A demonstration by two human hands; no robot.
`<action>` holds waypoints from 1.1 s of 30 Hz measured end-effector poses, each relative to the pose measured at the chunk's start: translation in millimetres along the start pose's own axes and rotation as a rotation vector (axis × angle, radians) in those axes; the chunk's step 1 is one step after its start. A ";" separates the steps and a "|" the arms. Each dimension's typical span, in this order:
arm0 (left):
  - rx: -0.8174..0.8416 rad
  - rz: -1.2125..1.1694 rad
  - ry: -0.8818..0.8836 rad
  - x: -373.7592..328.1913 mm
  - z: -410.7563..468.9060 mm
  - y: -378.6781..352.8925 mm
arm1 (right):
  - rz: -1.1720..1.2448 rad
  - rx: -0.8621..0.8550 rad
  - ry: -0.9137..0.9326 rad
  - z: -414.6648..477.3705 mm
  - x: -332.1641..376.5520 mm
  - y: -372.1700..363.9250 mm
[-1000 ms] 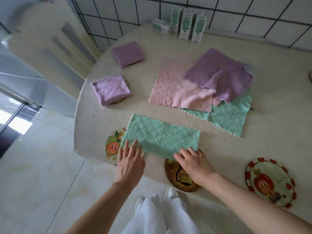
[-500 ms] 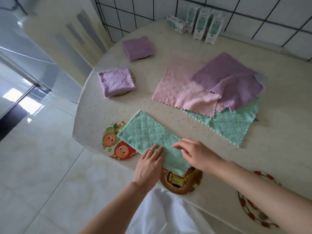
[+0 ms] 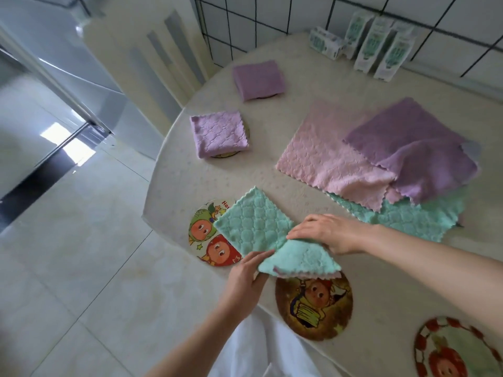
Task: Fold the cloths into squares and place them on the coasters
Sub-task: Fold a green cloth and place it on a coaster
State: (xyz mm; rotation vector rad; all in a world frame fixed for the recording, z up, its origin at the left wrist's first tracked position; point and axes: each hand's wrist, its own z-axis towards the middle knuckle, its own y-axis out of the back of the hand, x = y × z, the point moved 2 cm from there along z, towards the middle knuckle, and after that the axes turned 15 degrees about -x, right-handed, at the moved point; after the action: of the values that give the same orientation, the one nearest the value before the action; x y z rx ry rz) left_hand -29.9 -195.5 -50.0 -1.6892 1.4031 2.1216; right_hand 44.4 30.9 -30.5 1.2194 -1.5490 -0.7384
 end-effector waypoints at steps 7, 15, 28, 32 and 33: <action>-0.127 -0.662 0.876 21.6 29.5 10.8 | 0.442 -0.113 -0.441 47.8 -4.9 9.0; 0.007 -0.842 1.062 22.6 44.5 23.2 | 0.366 -0.160 -0.597 77.7 -7.7 7.7; -0.217 -0.342 0.924 51.5 81.8 55.7 | 0.518 -0.270 -0.682 91.0 2.1 6.1; -0.235 -0.333 0.940 52.2 83.0 55.5 | 0.446 -0.311 -0.731 91.7 2.1 2.8; -0.239 -0.301 0.919 51.9 84.1 56.0 | 0.445 -0.321 -0.745 89.4 2.8 3.6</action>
State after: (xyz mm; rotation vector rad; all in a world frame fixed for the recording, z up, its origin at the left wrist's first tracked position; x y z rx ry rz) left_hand -142.9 -193.1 -61.7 -2.9539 0.9017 1.4119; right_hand -40.9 19.7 -55.3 0.3273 -2.0936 -1.1523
